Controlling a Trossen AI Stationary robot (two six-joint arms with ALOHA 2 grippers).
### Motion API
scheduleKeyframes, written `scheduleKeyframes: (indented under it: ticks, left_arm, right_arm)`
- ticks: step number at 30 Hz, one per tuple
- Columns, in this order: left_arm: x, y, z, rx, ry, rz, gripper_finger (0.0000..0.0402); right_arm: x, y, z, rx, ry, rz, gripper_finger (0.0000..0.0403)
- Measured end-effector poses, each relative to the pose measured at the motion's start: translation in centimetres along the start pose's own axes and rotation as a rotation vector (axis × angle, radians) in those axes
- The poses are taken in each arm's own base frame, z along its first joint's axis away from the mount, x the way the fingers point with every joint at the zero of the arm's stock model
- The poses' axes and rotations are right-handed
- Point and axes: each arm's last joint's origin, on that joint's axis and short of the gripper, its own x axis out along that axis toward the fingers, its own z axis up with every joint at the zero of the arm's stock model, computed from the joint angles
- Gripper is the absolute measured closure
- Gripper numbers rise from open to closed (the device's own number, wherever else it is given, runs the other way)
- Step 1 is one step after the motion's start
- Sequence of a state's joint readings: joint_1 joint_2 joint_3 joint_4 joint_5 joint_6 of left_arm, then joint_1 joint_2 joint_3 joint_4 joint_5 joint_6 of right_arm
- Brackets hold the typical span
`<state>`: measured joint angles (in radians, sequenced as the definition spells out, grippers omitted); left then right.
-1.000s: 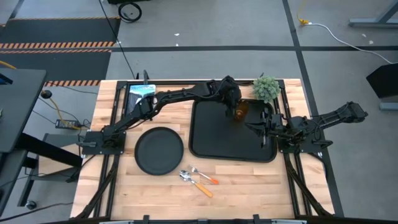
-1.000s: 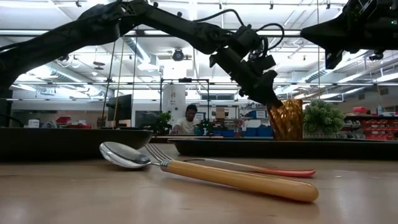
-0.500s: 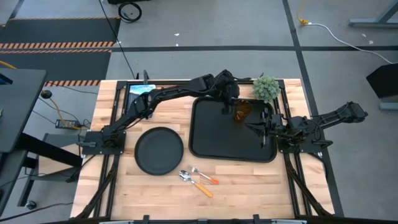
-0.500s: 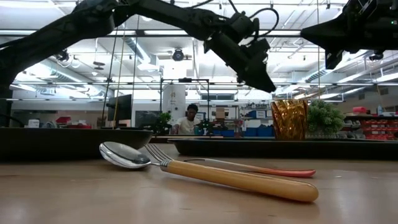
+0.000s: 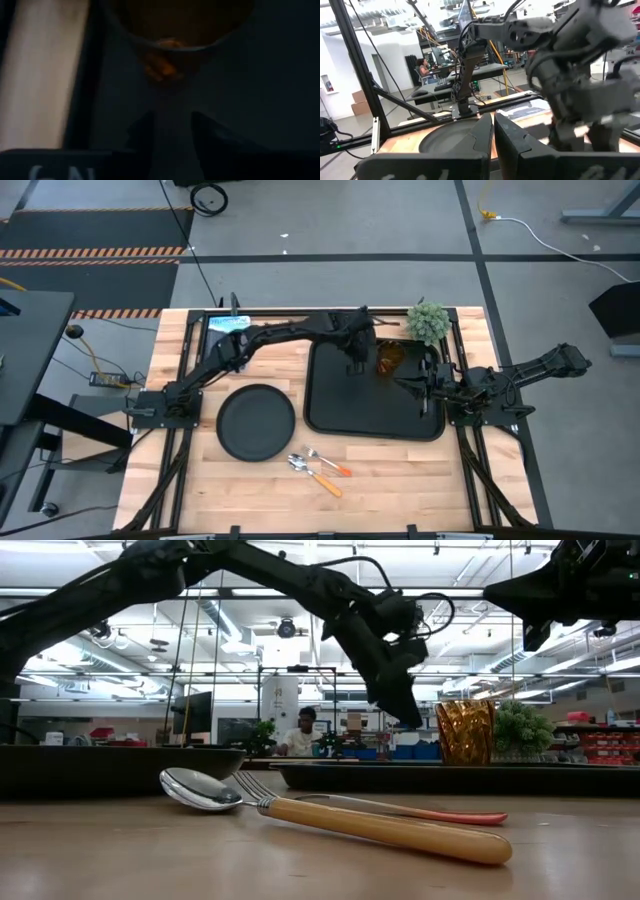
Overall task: Pick and place plate/cup/fork/spoon on tray
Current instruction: Put the brown cup on the black serving tray
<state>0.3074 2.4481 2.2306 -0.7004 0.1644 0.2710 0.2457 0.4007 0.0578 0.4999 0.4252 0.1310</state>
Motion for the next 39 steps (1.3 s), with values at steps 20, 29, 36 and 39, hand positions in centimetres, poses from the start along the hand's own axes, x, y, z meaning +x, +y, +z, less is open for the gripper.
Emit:
scheduleKeyframes:
  ticks: [20,29,36,39]
  left_arm:
    - [5.8,-4.3,-1.6,-0.009,-0.331,0.167,0.0392]
    - [6.9,-5.0,-3.1,-0.037,-0.531,0.233,0.0390]
    - [7.5,-6.4,-3.8,-0.045,-0.372,0.146,0.0390]
    - [7.4,-6.9,-3.3,-0.067,-0.386,0.127,0.0390]
  right_arm:
    - [0.0,0.0,0.0,0.000,0.000,0.000,0.0376]
    - [0.0,0.0,0.0,0.000,0.000,0.000,0.0376]
    - [0.0,0.0,0.0,0.000,0.000,0.000,0.0376]
    - [0.0,0.0,0.0,0.000,0.000,0.000,0.0376]
